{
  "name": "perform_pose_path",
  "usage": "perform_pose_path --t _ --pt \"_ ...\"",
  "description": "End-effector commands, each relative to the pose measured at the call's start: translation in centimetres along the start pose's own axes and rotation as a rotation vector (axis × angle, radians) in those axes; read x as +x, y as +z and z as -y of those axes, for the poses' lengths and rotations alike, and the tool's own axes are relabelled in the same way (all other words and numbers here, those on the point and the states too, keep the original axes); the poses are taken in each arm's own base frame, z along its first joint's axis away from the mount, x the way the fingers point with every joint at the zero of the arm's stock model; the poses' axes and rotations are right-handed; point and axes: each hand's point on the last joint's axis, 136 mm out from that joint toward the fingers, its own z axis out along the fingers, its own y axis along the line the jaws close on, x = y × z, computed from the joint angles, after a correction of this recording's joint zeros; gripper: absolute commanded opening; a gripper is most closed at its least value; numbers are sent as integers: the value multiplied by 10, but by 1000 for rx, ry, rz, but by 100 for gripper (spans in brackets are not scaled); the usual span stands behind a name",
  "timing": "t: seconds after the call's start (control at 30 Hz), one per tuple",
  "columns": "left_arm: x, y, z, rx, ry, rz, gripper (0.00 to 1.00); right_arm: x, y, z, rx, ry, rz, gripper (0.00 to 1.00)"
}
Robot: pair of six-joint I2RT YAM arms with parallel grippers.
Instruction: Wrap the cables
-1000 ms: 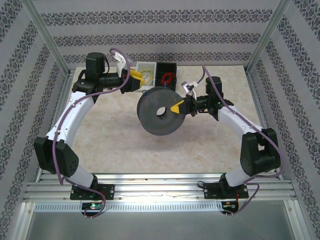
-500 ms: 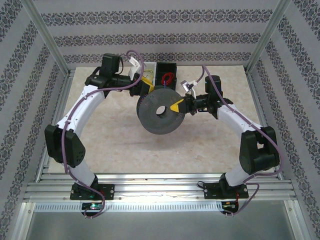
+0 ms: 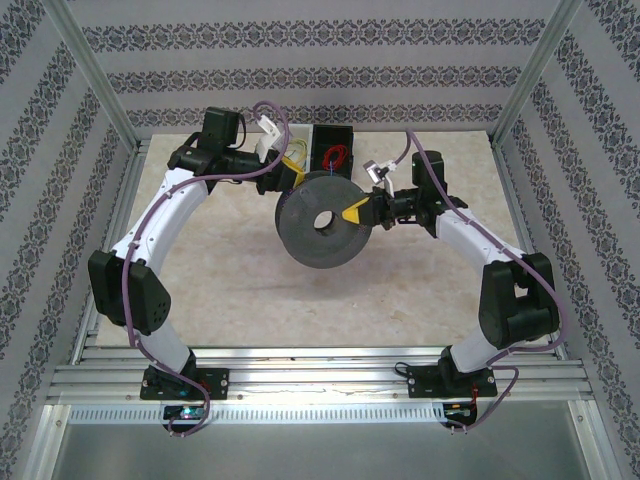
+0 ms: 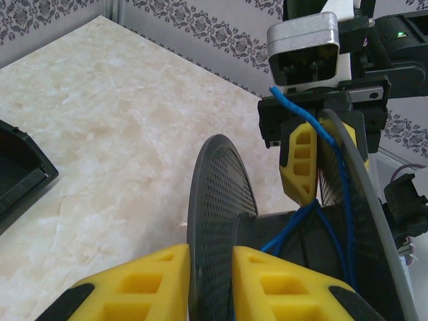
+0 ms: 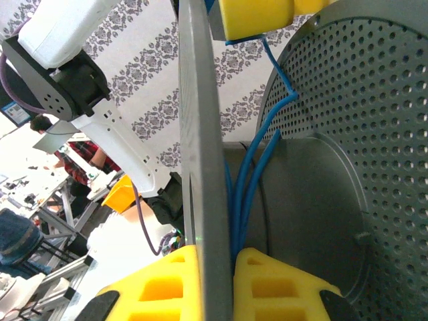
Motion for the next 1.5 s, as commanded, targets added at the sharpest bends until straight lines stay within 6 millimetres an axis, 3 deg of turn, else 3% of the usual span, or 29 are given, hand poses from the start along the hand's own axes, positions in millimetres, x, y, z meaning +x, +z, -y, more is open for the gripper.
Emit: perform_pose_path --t 0.0,0.5,1.47 --pt "4 -1 9 9 13 -25 24 -15 -10 -29 -111 -133 -1 0" --pt "20 2 10 17 -32 -46 22 -22 -18 -24 -71 -144 16 0" --pt "55 16 15 66 -141 -46 21 -56 -26 -22 56 -237 49 0"
